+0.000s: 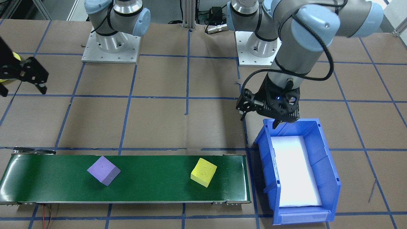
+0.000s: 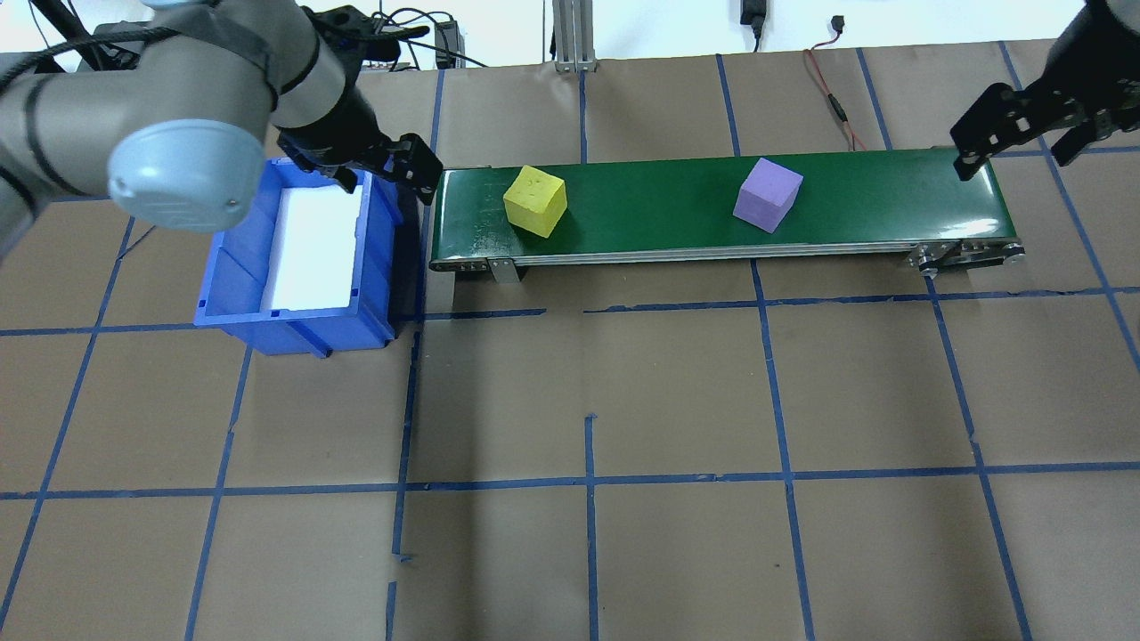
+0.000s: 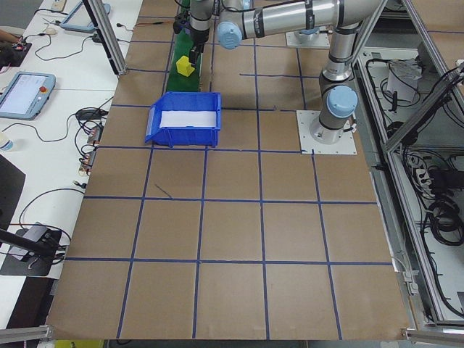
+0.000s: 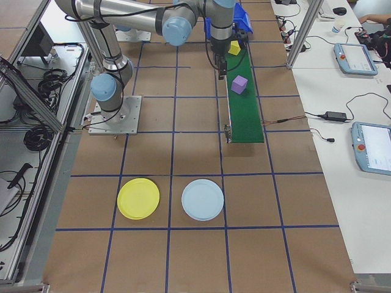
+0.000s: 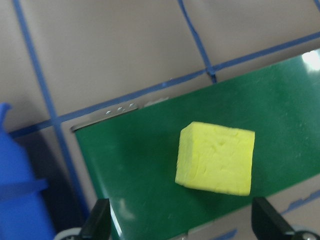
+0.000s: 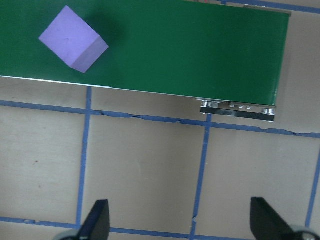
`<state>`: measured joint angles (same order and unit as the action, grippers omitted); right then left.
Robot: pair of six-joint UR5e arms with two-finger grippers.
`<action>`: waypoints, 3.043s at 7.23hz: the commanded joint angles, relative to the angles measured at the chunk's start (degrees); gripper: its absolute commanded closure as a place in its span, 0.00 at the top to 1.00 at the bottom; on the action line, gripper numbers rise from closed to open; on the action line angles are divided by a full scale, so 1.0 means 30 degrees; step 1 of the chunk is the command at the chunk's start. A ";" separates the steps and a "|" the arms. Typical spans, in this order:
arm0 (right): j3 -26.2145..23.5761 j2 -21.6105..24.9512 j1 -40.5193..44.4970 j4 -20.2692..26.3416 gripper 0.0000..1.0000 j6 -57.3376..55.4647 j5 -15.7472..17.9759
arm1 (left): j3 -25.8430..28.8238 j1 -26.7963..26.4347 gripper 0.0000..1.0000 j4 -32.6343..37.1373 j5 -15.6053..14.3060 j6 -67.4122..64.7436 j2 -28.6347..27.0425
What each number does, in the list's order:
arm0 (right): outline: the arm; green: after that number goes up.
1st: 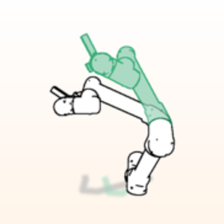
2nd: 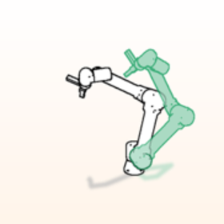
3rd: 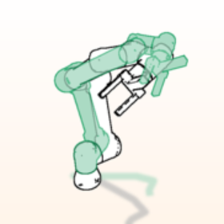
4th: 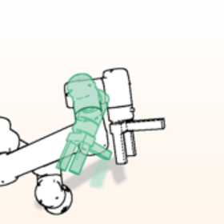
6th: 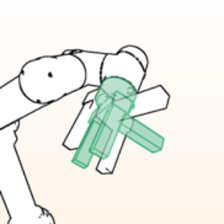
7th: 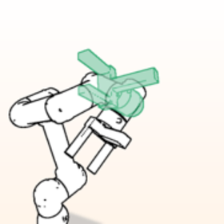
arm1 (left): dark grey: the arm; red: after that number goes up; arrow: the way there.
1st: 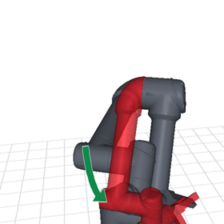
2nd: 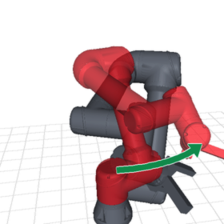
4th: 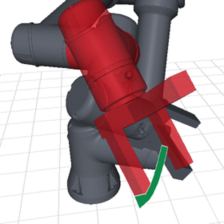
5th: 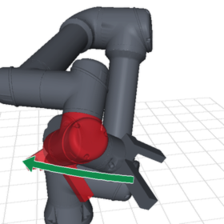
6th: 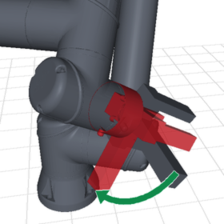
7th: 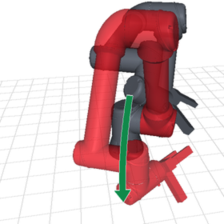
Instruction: Move block left to right into plate
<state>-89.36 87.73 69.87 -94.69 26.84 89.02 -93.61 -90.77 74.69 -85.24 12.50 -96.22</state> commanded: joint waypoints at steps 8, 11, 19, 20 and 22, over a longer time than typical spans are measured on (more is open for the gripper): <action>0.1106 -0.8179 -0.2607 -0.3887 1.00 -0.1650 -0.6939 | 0.1174 0.1605 1.00 0.7997 -0.0298 -0.1230 0.4358; 0.0899 -0.8121 -0.1995 -0.3974 1.00 -0.2929 -0.6939 | 0.0793 0.1605 1.00 0.8356 -0.2682 -0.3139 0.4302; 0.0870 -0.8822 -0.1112 -0.5403 1.00 -0.4054 -0.7202 | 0.0705 0.1576 1.00 0.8238 -0.1411 -0.5249 0.4126; 0.0841 -0.9113 -0.1112 -0.5613 1.00 -0.4025 -0.7202 | 0.0705 0.1605 1.00 0.8179 -0.1498 -0.5047 0.3893; 0.0782 -0.9145 -0.1112 -0.5644 0.97 -0.3995 -0.7173 | 0.0298 0.1518 1.00 0.6808 -0.1412 -0.5219 0.3599</action>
<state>-86.91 60.51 66.53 -111.40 14.77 67.44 -91.89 -86.07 97.31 -89.58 -2.84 -84.89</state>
